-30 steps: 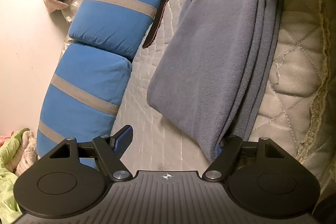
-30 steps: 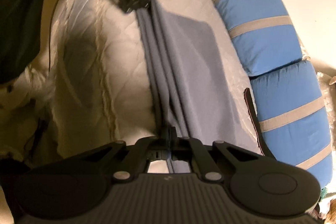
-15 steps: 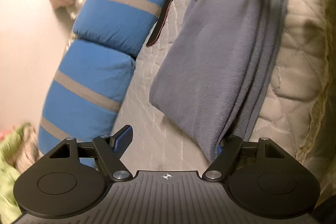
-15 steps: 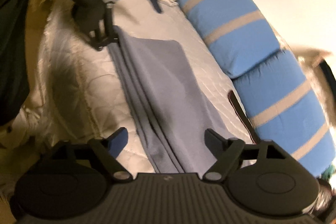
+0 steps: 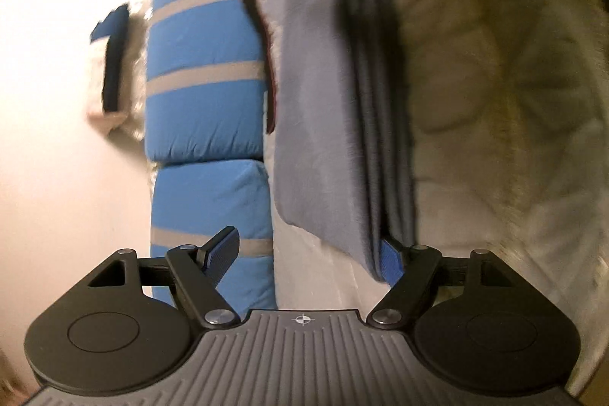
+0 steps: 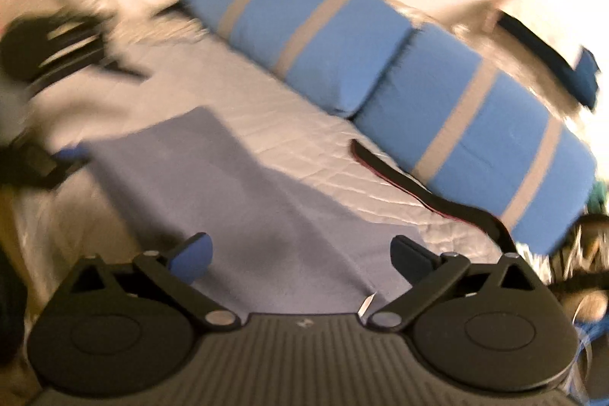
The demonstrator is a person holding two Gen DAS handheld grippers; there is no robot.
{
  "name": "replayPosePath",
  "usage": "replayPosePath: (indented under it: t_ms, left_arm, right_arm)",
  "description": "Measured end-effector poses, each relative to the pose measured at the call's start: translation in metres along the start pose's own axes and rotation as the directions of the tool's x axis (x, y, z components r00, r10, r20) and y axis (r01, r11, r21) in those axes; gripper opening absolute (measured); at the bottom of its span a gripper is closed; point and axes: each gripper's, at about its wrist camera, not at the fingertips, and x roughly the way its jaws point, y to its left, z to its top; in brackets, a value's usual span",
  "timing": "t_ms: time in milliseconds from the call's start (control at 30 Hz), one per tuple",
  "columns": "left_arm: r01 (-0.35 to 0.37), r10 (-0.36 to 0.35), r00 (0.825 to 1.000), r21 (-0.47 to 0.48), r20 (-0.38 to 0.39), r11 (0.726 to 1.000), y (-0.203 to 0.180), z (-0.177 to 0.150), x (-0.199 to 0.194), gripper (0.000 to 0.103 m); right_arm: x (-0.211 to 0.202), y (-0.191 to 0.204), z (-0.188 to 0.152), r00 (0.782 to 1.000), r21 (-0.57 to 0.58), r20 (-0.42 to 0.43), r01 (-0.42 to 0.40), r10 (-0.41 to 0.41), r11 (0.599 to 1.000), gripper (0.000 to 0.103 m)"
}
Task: Fold clothes
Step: 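Open the right gripper and release the folded sweatpants, then grasp the folded sweatpants edge with the left gripper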
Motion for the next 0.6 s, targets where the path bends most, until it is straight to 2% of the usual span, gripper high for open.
replayPosePath:
  t_ms: [100, 133, 167, 200, 233, 267, 300, 333, 367, 433, 500, 533, 567, 600]
  left_arm:
    - [0.072, -0.073, 0.997, -0.137, 0.0, 0.988, 0.028, -0.004, -0.015, 0.08]
    - [0.106, -0.107, 0.994, -0.235, 0.008, 0.966, 0.045, -0.007, -0.017, 0.08]
    - [0.145, -0.146, 0.989, -0.343, 0.025, 0.928, 0.063, -0.014, -0.018, 0.08]
    - [0.186, -0.186, 0.982, -0.44, 0.044, 0.878, 0.079, -0.021, -0.015, 0.081]
    - [0.24, -0.244, 0.968, -0.551, 0.067, 0.799, 0.096, -0.031, -0.007, 0.081]
    - [0.291, -0.304, 0.947, -0.66, 0.098, 0.693, 0.114, -0.043, 0.002, 0.081]
    - [0.341, -0.367, 0.919, -0.749, 0.141, 0.567, 0.125, -0.056, 0.017, 0.081]
    - [0.383, -0.424, 0.885, -0.82, 0.193, 0.426, 0.134, -0.07, 0.035, 0.081]
    - [0.412, -0.47, 0.846, -0.869, 0.253, 0.273, 0.143, -0.084, 0.052, 0.081]
    - [0.424, -0.535, 0.761, -0.906, 0.366, -0.017, 0.141, -0.114, 0.088, 0.081]
    - [0.393, -0.554, 0.661, -0.863, 0.506, -0.319, 0.13, -0.143, 0.13, 0.08]
    - [0.361, -0.541, 0.611, -0.812, 0.578, -0.459, 0.119, -0.157, 0.148, 0.08]
    - [0.341, -0.521, 0.581, -0.769, 0.625, -0.541, 0.11, -0.165, 0.157, 0.079]
    - [0.326, -0.5, 0.56, -0.731, 0.66, -0.6, 0.102, -0.171, 0.164, 0.079]
  right_arm:
    - [0.007, -0.011, -0.006, 0.999, 0.123, 0.017, -0.029, 0.027, 0.992, 0.103]
    - [0.009, -0.014, -0.009, 0.999, 0.149, 0.015, -0.037, 0.035, 0.988, 0.103]
    - [0.012, -0.017, -0.012, 0.999, 0.174, 0.013, -0.046, 0.044, 0.984, 0.103]
    - [0.014, -0.02, -0.014, 0.999, 0.199, 0.011, -0.054, 0.053, 0.978, 0.103]
    - [0.014, -0.021, -0.016, 0.998, 0.21, 0.019, -0.054, 0.052, 0.976, 0.103]
    - [0.013, -0.023, -0.017, 0.998, 0.212, 0.029, -0.054, 0.049, 0.976, 0.103]
    - [0.013, -0.025, -0.017, 0.998, 0.219, 0.032, -0.06, 0.055, 0.974, 0.103]
    - [0.014, -0.026, -0.018, 0.998, 0.228, 0.029, -0.063, 0.058, 0.972, 0.103]
    - [0.015, -0.027, -0.019, 0.998, 0.236, 0.025, -0.062, 0.058, 0.97, 0.103]
    - [0.019, -0.03, -0.02, 0.998, 0.251, 0.017, -0.057, 0.054, 0.966, 0.103]
    - [0.021, -0.033, -0.02, 0.999, 0.27, 0.019, -0.053, 0.049, 0.961, 0.103]
    - [0.021, -0.035, -0.021, 0.999, 0.28, 0.016, -0.054, 0.051, 0.958, 0.103]
    - [0.022, -0.035, -0.021, 0.998, 0.289, 0.012, -0.057, 0.056, 0.956, 0.103]
    - [0.023, -0.036, -0.022, 0.998, 0.297, 0.007, -0.058, 0.059, 0.953, 0.103]
